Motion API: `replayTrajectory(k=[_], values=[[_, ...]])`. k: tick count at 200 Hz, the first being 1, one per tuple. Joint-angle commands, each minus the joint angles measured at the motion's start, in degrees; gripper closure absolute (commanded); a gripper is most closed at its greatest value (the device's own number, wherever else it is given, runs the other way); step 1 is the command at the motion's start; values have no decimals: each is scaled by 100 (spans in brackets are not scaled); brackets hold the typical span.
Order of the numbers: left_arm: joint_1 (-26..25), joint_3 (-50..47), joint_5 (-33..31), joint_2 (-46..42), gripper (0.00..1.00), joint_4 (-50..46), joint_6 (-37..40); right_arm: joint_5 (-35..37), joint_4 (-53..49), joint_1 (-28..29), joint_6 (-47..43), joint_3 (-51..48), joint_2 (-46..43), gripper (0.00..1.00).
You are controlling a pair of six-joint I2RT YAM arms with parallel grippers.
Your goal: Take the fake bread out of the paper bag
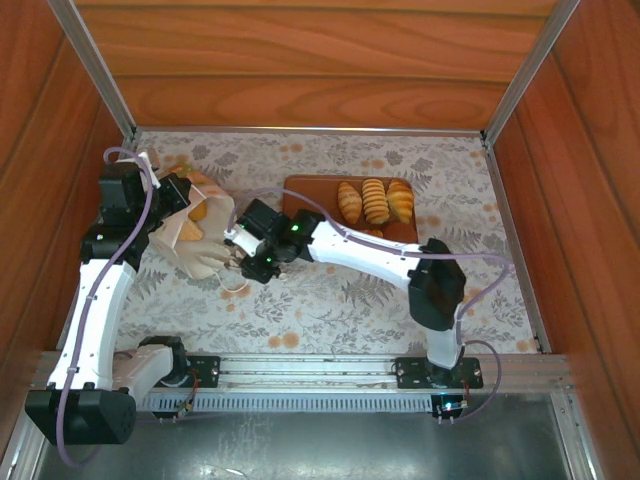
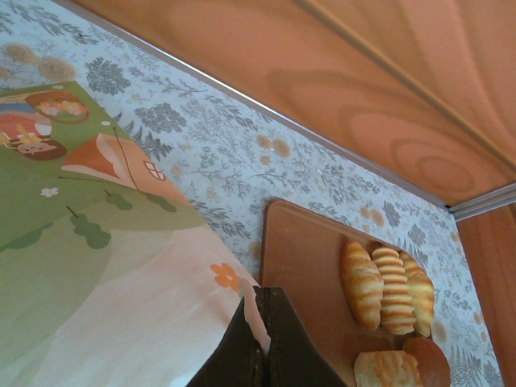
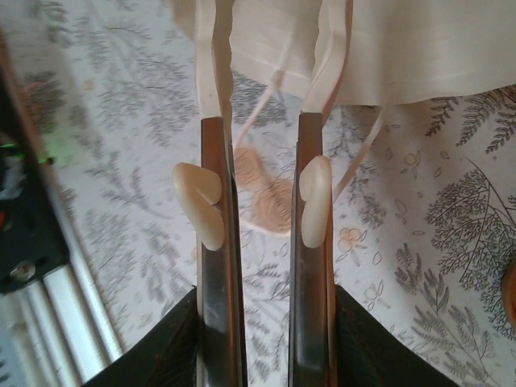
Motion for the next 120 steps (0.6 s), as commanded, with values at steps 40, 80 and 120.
replayTrajectory(k=[40,80,120], values=[[35,169,34,-55,100,-14,-60,652,186,34,479,869,650,59],[32,172,95,-36,100,32,-95,731,150,33,252,1292,1072,58],[28,211,132,-37,100,56,-130,1066,-38,2,318,1963,1554,55]])
